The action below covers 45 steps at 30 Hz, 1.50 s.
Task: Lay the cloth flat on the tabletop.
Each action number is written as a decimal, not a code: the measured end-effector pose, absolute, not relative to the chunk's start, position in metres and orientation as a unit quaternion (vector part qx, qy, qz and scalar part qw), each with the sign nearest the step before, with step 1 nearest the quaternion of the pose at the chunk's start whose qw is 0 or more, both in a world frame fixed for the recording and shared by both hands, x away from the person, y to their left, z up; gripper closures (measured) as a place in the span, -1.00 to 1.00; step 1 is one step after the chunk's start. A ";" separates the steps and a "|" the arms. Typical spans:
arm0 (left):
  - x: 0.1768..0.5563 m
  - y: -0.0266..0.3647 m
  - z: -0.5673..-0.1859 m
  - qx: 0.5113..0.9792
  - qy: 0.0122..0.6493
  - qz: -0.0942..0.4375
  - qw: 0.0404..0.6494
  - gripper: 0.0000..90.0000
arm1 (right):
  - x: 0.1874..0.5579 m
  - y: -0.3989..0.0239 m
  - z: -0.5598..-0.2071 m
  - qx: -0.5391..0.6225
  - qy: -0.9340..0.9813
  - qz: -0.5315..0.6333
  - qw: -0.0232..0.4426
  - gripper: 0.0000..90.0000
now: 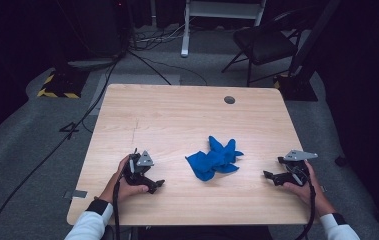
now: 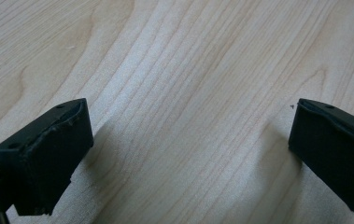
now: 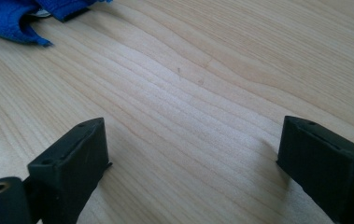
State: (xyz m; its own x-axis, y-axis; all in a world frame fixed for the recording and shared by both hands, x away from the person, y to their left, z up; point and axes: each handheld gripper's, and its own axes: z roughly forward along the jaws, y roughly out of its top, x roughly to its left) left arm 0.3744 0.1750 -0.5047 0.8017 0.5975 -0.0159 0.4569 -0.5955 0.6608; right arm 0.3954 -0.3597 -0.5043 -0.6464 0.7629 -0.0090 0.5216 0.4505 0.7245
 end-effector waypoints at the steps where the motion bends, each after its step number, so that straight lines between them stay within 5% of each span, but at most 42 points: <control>1: 0.374 0.175 -0.505 0.887 0.297 0.104 0.338 -1.00 | 0.395 -0.360 -0.504 0.385 0.835 0.356 0.169 -0.81; 11: 0.373 0.174 -0.505 0.884 0.305 0.106 0.337 -1.00 | 0.395 -0.360 -0.504 0.382 0.836 0.356 0.169 -0.79; 15: 0.373 0.171 -0.505 0.883 0.311 0.108 0.335 -1.00 | 0.392 -0.357 -0.502 0.368 0.840 0.363 0.166 -0.57; 28: 0.376 0.149 -0.504 0.888 0.294 0.104 0.337 -0.99 | 0.384 -0.319 -0.501 0.310 0.863 0.373 0.140 -0.34; 45: 0.394 0.102 -0.503 0.889 0.270 0.099 0.356 -0.66 | 0.385 -0.261 -0.500 0.241 0.882 0.386 0.119 -0.17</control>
State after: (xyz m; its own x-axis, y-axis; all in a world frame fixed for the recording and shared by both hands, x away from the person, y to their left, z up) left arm 0.3936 0.1016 -0.5028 0.8346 0.5506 -0.0170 0.4104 -0.6009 0.6859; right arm 0.3850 -0.2613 -0.5002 -0.8555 0.5172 -0.0232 0.3338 0.5853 0.7389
